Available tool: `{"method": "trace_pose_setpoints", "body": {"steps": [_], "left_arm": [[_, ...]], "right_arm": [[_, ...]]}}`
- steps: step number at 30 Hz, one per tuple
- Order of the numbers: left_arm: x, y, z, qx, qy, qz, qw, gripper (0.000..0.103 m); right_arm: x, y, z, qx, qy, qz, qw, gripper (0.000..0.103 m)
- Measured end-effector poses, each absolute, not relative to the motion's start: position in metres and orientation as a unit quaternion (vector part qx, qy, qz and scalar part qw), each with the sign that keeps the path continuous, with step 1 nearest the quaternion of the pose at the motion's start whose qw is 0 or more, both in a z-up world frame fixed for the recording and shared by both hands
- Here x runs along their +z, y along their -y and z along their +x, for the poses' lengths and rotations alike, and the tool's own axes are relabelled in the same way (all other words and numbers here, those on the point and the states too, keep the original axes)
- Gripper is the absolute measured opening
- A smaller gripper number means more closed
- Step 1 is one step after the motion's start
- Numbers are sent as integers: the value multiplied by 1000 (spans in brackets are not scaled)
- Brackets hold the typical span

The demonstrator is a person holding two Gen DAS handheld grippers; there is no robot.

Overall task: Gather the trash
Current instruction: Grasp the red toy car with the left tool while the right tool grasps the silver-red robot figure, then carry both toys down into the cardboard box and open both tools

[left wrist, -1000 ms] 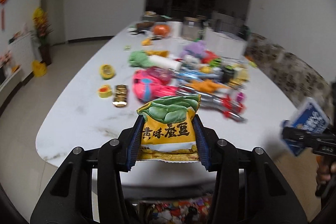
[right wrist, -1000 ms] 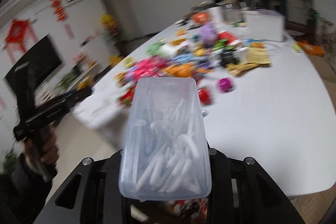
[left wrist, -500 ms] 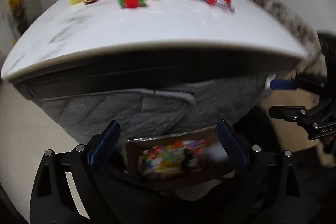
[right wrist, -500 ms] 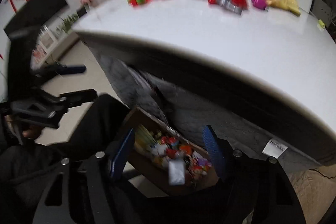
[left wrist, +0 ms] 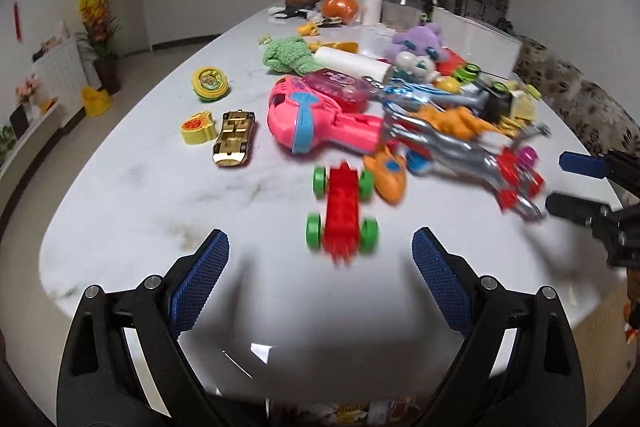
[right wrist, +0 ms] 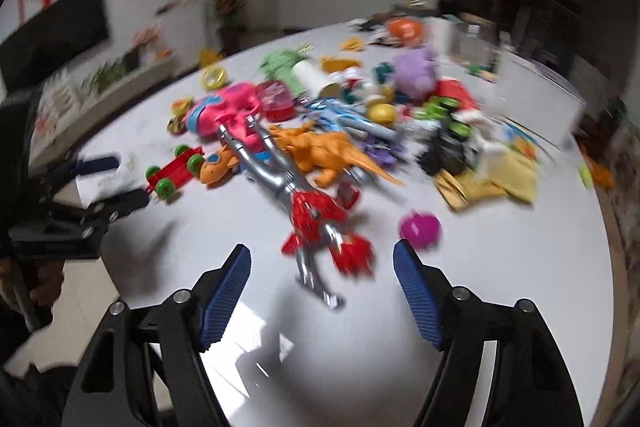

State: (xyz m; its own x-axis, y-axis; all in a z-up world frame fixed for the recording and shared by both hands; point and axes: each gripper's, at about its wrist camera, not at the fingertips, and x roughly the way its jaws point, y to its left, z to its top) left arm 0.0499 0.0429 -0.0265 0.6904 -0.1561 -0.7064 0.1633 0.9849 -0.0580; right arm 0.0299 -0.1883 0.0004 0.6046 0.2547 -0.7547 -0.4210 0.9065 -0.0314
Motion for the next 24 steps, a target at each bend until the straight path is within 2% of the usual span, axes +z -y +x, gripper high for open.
{"method": "trace_pose_setpoints", "body": {"steps": [1, 5, 6, 7, 8, 9, 10, 19, 24], "left_arm": [[-29, -42, 56, -87, -386, 4, 919, 91], [-47, -35, 80, -83, -417, 7, 905, 91], [-49, -31, 79, -70, -408, 21, 910, 91], [-49, -27, 80, -71, -405, 33, 911, 87], [-48, -27, 78, -82, -403, 32, 911, 58], [-45, -24, 73, -95, -393, 41, 914, 37], [-44, -23, 69, -107, -395, 42, 912, 37], [-5, -35, 10, -146, -338, 9, 930, 37], [21, -35, -42, -168, -310, 37, 935, 37]], "right_arm": [[-1, 184, 37, 193, -405, -114, 886, 80], [-23, 170, 75, 208, -438, -124, 866, 80], [-32, 167, 85, 213, -450, -123, 859, 66], [-36, 165, 89, 218, -454, -118, 856, 58], [-35, 167, 90, 228, -446, -101, 860, 55], [-33, 167, 88, 224, -446, -103, 860, 51], [-31, 167, 86, 221, -446, -103, 861, 45], [0, 191, 21, 207, -406, -49, 889, 45], [12, 210, -28, 219, -403, -3, 889, 45]]}}
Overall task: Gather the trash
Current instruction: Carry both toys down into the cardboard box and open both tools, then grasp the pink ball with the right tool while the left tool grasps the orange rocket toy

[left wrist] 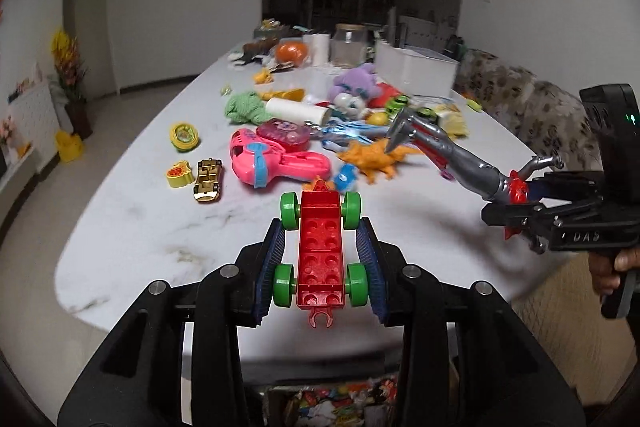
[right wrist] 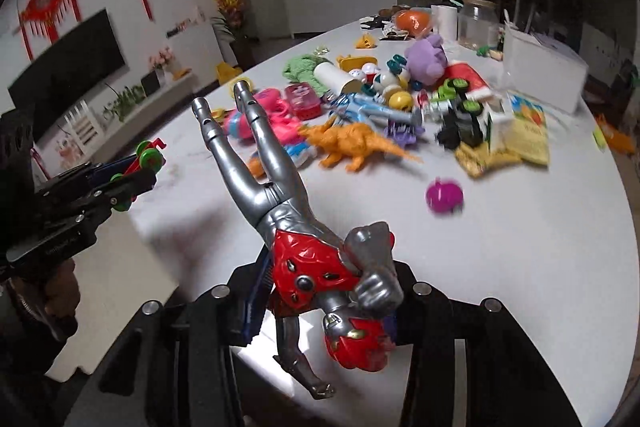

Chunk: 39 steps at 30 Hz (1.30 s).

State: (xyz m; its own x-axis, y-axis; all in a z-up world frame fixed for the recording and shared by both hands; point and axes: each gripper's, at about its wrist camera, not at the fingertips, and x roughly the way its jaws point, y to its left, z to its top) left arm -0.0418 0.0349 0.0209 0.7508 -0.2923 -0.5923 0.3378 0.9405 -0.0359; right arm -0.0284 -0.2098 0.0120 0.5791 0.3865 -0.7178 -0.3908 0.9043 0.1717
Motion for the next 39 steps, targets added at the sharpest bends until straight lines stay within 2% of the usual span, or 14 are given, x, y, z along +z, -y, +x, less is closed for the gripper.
{"method": "trace_pose_setpoints", "body": {"steps": [6, 12, 13, 14, 15, 16, 19, 22, 28, 33, 39], "left_arm": [[8, -31, -99, -205, -338, 67, 916, 37], [-36, -31, -117, -222, -402, 81, 885, 38], [-46, -31, -117, -222, -412, 87, 879, 46], [-55, -31, -118, -226, -422, 91, 873, 69], [-68, -32, -118, -223, -431, 100, 869, 81], [-78, -34, -118, -214, -435, 107, 868, 88], [-103, -38, -116, -208, -461, 110, 856, 88], [-104, -46, -116, -200, -465, 100, 856, 88], [-60, -53, -106, -204, -419, 59, 883, 88], [-25, -43, -72, -196, -373, 23, 906, 88], [-8, -30, -31, -175, -356, -1, 918, 88]], "right_arm": [[4, 214, -92, 229, -427, 6, 875, 45], [-40, 203, -134, 246, -497, -27, 832, 46], [-51, 200, -135, 249, -510, -31, 823, 46], [-64, 196, -137, 249, -525, -38, 813, 48], [-76, 193, -136, 245, -536, -44, 807, 61], [-90, 190, -134, 242, -545, -49, 801, 69], [-116, 187, -132, 229, -562, -58, 793, 69], [-112, 194, -136, 230, -560, -47, 795, 69], [-33, 217, -122, 210, -454, -33, 865, 69], [2, 240, -57, 131, -387, -13, 912, 73], [-12, 241, 47, 82, -402, -20, 912, 73]]}}
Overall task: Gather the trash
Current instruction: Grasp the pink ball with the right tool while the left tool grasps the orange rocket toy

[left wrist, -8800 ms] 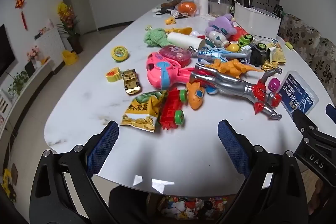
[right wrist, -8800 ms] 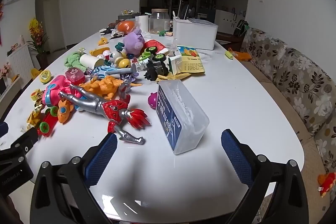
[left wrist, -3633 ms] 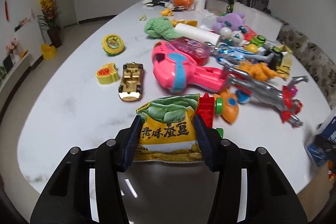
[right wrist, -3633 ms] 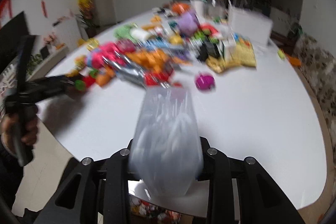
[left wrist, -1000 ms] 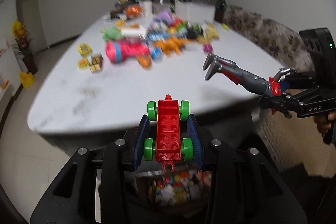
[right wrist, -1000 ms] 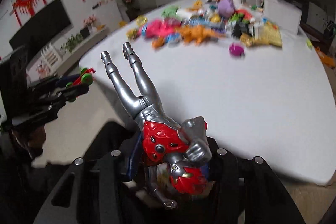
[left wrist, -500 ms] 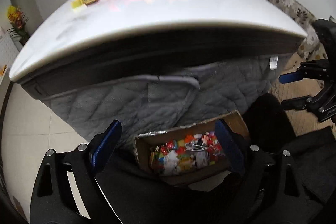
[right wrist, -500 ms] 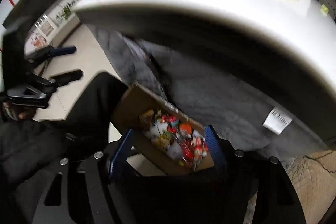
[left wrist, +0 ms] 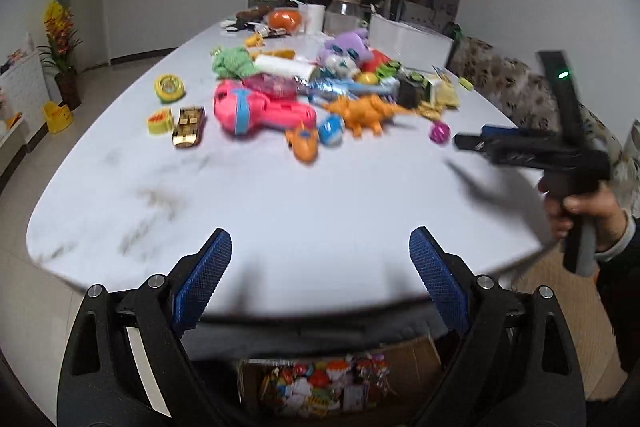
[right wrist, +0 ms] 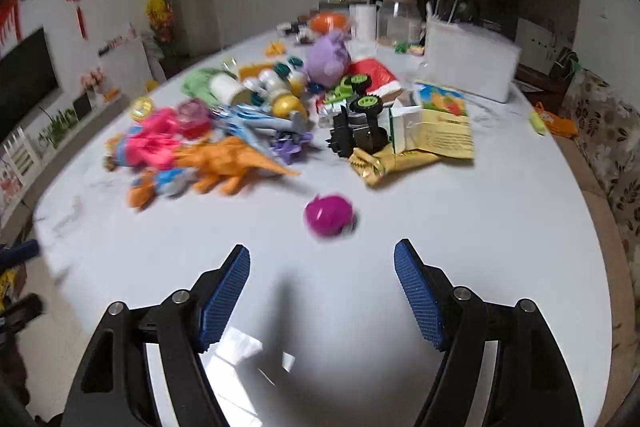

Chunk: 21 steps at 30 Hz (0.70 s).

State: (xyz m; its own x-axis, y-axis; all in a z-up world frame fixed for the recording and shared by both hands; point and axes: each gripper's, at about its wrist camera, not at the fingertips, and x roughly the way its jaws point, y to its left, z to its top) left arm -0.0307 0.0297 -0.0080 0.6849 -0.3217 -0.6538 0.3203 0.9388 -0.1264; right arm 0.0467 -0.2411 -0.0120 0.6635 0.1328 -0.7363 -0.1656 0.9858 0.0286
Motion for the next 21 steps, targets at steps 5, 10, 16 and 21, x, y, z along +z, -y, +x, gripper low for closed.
{"method": "trace_pose_setpoints", "body": {"steps": [5, 10, 16, 21], "left_arm": [[-8, -13, 8, -154, -360, -1, 920, 90], [-23, 9, 60, -136, -402, -6, 906, 90], [-45, 27, 98, -78, -438, 39, 895, 62], [-42, 16, 87, -100, -420, 22, 902, 31]], "right_arm": [[-26, 251, 85, 95, -434, 8, 896, 59], [-28, 245, 94, 100, -458, -25, 883, 33], [-31, 257, 80, 105, -451, 6, 887, 33], [-32, 264, 64, 92, -442, 15, 892, 33]]}}
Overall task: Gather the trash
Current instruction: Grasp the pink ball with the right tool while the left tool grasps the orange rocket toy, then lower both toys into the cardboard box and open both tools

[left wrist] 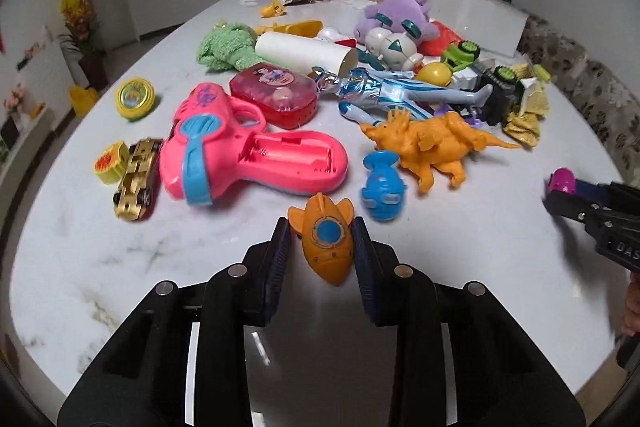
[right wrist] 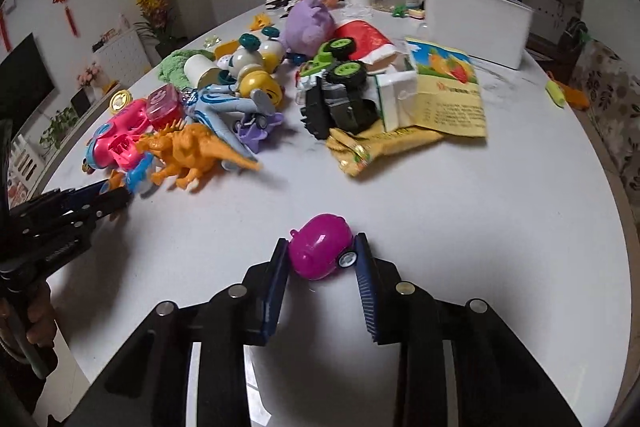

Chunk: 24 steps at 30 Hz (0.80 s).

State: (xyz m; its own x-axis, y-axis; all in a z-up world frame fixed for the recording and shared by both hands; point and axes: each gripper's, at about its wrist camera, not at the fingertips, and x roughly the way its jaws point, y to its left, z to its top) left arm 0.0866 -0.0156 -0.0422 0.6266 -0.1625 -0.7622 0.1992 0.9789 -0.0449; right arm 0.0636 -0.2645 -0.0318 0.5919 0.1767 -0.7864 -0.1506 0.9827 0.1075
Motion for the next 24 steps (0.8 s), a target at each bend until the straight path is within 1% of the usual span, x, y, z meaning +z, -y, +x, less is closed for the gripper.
{"method": "trace_pose_setpoints", "body": {"steps": [4, 8, 11, 13, 18, 22, 23, 24], "left_arm": [[-27, 7, 51, -115, -393, 22, 912, 31], [0, -3, 5, -148, -363, 17, 920, 31], [18, -8, -38, -173, -336, 33, 925, 31], [21, -12, -56, -182, -332, 43, 924, 31], [2, -22, -91, -208, -370, 50, 904, 31], [-27, -26, -108, -218, -403, 67, 886, 31], [-39, -26, -111, -225, -420, 75, 876, 37], [-47, -25, -113, -225, -430, 80, 870, 46]], "right_arm": [[-26, 266, 44, 94, -433, 29, 896, 33], [-11, 258, 12, 113, -414, 41, 902, 33], [2, 251, -18, 135, -402, 54, 904, 33], [7, 245, -39, 153, -400, 52, 902, 33], [5, 221, -92, 200, -421, 24, 884, 33], [-18, 204, -127, 234, -463, 4, 855, 33], [-29, 199, -132, 240, -478, 1, 845, 33], [-44, 194, -135, 244, -497, -3, 833, 35]]}}
